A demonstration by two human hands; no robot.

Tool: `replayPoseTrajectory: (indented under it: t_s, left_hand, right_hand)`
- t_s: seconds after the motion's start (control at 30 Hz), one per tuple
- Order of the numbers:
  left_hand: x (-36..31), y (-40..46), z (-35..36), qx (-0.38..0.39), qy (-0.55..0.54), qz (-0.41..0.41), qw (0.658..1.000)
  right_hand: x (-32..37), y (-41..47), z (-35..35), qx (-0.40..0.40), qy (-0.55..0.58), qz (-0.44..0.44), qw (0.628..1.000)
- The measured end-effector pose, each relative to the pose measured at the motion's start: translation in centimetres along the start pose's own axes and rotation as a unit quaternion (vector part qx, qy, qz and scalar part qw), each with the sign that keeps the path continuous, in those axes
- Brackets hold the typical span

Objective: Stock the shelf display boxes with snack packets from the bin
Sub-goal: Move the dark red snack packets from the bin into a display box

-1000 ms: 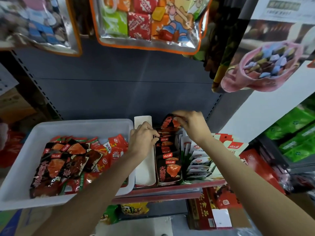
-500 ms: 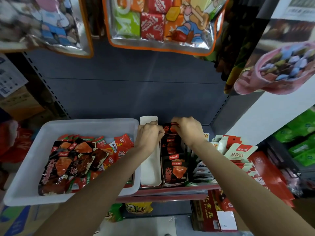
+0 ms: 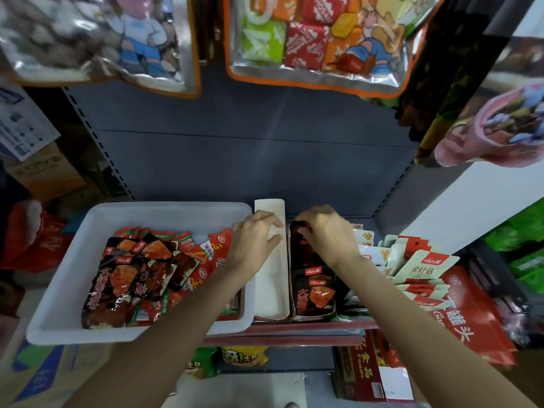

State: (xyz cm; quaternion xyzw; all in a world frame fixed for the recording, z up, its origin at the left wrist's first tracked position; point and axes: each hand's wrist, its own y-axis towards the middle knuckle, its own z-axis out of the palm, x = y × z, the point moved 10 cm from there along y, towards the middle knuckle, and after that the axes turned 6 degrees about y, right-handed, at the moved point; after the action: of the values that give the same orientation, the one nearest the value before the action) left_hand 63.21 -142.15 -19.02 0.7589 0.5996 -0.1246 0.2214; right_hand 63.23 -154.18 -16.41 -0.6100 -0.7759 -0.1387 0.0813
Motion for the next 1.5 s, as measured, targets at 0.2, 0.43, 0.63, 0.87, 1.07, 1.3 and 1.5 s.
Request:
replayPoseTrajectory:
  t_s: [0.2,0.43,0.63,0.87,1.07,1.3,1.5]
  left_hand:
    - [7.3,-3.1,-3.1,-0.021,0.005,-0.057,0.998]
    - [19.4,-7.9,-4.2,0.04,0.081,-0.152,0.984]
    - [25.8,-11.3,-2.3,0.206,0.161,-0.155,0.953]
    - [26.5,-12.2,-1.9,0.218,0.118,-0.174,0.953]
    - [25.7,-12.1,-5.6,0.019,-0.022,-0.21,0.977]
    - [19.6,-8.4,-6.2,0.007,-0.294,-0.201,0.934]
    - [11.4,-4.8,-5.3,0.026,-0.305,-0.095,0.947]
  right_hand:
    - [8.3,-0.2,4.1,0.048,0.094,-0.053,0.993]
    - [15.4,0.8,12.8,0.182,0.134,-0.026,0.974]
    - [17.3,1.3,20.2,0.254,0.2,0.068,0.944]
    - [16.5,2.0,22.5,0.172,0.175,0.146,0.958]
    - [14.8,1.7,18.0,0.046,0.342,0.209,0.915]
    - [12.7,0.1,12.9,0.068,0.517,0.181,0.834]
    - [7.8,-0.3,5.9,-0.016,0.521,0.144,0.841]
